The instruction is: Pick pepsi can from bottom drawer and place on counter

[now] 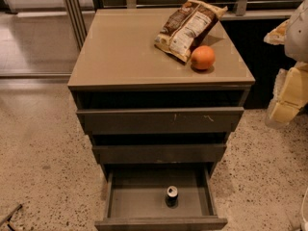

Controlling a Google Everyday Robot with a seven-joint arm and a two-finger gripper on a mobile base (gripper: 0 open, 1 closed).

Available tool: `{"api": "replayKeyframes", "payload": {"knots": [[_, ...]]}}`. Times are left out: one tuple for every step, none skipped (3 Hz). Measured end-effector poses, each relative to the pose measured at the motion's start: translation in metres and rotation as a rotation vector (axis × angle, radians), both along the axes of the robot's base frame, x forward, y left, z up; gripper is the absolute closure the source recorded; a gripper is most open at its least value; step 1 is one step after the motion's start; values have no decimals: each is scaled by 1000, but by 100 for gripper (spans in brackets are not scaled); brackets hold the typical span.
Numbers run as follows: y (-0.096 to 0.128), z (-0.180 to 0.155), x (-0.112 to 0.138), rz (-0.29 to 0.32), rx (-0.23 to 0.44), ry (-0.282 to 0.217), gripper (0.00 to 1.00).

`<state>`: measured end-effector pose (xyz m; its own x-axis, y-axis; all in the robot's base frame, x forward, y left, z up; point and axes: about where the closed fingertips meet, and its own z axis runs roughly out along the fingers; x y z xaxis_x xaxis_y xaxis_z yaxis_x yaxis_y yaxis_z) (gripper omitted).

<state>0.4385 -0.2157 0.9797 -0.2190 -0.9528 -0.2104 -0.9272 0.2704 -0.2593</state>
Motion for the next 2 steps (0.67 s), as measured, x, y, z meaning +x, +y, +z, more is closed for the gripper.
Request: {"api": "replayKeyframes", "payload": {"knots": [[0,0,0,0,0,0,0],[0,-11,3,-6,11,-8,19]]}}
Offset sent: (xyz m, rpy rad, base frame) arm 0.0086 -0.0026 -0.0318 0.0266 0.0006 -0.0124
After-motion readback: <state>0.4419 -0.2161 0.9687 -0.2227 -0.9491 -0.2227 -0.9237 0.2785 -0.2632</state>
